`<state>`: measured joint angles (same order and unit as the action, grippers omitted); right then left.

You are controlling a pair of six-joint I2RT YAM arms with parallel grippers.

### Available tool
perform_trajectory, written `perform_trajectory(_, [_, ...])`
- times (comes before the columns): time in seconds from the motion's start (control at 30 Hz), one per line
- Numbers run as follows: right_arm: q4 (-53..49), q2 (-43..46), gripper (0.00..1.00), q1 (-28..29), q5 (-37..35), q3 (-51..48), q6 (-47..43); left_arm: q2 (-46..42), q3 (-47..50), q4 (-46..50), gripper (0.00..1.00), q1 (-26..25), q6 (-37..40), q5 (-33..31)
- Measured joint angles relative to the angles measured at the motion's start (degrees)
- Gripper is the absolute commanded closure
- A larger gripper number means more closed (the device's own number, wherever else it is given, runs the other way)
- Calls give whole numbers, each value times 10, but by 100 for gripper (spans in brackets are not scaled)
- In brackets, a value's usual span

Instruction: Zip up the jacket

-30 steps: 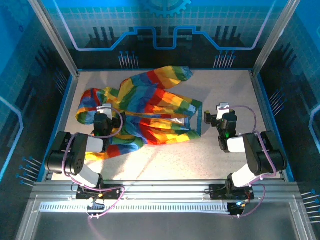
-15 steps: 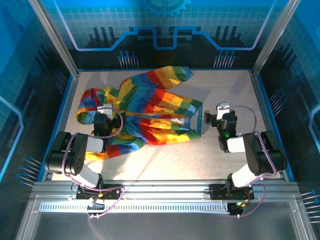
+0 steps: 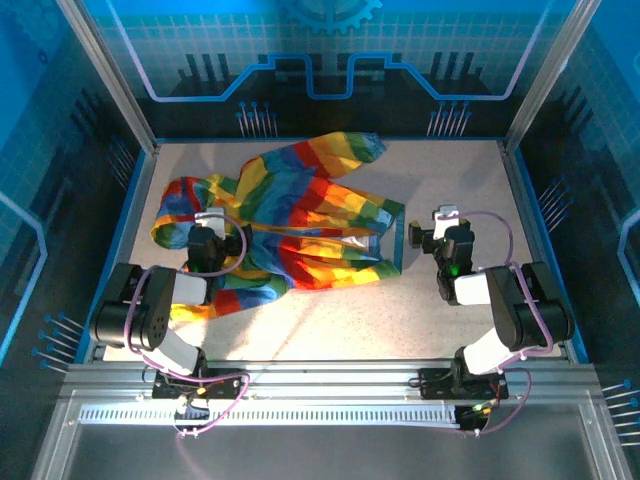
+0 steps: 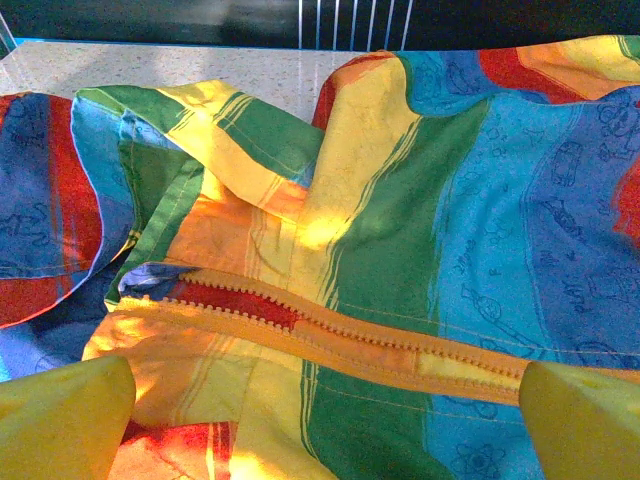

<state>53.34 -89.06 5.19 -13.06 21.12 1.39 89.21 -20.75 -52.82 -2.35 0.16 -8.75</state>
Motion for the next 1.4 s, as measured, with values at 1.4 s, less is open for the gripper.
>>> perform_trajectory(1.4, [-347,42,0,92,18,270,-75,-337,-58,400,33,-76,-139,-23])
